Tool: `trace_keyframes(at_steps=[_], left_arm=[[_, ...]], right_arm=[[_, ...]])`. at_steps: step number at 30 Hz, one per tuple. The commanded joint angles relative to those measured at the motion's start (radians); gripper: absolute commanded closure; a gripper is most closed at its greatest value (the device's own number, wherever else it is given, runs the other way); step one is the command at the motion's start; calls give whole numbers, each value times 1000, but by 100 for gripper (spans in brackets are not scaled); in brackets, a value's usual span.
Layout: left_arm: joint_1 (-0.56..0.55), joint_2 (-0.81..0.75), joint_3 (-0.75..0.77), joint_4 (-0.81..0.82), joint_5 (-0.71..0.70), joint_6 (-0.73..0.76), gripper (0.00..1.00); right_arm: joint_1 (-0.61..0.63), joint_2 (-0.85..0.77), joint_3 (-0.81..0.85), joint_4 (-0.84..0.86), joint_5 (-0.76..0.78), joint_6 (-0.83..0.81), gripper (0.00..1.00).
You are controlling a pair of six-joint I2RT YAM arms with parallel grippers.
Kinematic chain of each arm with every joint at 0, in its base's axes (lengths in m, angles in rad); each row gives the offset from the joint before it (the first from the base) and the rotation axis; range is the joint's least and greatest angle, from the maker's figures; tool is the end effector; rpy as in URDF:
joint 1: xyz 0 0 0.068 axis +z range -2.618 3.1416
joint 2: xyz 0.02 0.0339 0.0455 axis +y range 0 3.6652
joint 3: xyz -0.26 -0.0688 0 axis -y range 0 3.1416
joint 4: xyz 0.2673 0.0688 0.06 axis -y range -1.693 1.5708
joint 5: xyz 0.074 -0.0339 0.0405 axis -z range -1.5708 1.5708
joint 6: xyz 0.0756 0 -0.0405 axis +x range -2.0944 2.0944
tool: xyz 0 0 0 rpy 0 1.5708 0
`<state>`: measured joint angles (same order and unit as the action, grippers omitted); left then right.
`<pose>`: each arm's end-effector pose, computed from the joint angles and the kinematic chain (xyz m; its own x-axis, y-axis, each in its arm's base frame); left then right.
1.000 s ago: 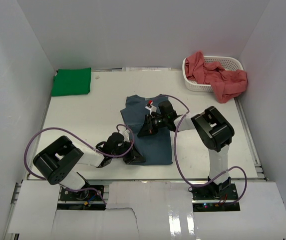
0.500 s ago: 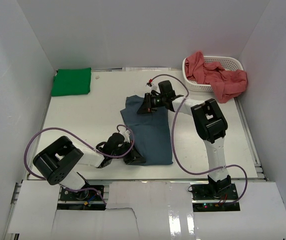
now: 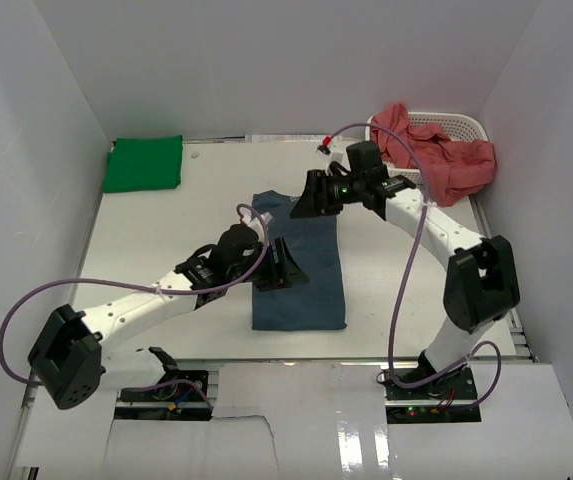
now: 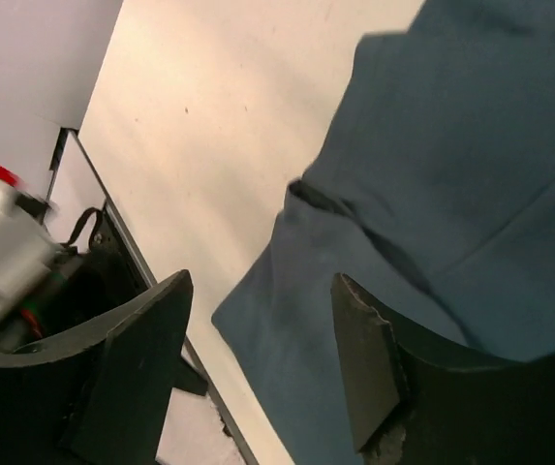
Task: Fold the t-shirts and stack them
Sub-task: Fold the folded rectangular tshirt in 1/3 of the way, then grab one side of the 2/3 rectangular tshirt with both arms
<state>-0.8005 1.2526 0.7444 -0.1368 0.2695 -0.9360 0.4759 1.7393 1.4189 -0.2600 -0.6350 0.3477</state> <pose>0.2075 -0.2428 0.1945 -0.9246 -0.1616 -0.3450 0.1610 0.6549 -0.7384 0.3785 0.2456 0.2686 -0.7342 -0.0698 -0.6754 -0.5952 0.5447 0.5907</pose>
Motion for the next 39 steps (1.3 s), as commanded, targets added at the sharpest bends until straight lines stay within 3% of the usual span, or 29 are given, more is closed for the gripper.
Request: trace_keyframes(at_steps=[1, 3, 7, 16, 22, 30, 39], left_arm=[[-2, -67, 35, -259, -110, 42, 26], [3, -77, 13, -305, -134, 42, 24], [9, -107, -71, -330, -139, 25, 22], [26, -203, -267, -297, -73, -50, 15], [26, -202, -329, -248, -66, -75, 15], [26, -167, -327, -208, -99, -90, 15], [60, -174, -356, -173, -96, -133, 15]], right_arm=[[-3, -90, -201, -168, 37, -20, 33], [-2, -147, -303, -159, 41, -10, 29], [-2, -324, -512, -156, 64, -6, 2], [-3, -541, -802, -151, 81, 63, 2], [-3, -572, -957, -39, 46, 142, 0], [-3, -546, -1031, 73, 35, 197, 0], [-3, -535, -1107, 209, 49, 292, 15]])
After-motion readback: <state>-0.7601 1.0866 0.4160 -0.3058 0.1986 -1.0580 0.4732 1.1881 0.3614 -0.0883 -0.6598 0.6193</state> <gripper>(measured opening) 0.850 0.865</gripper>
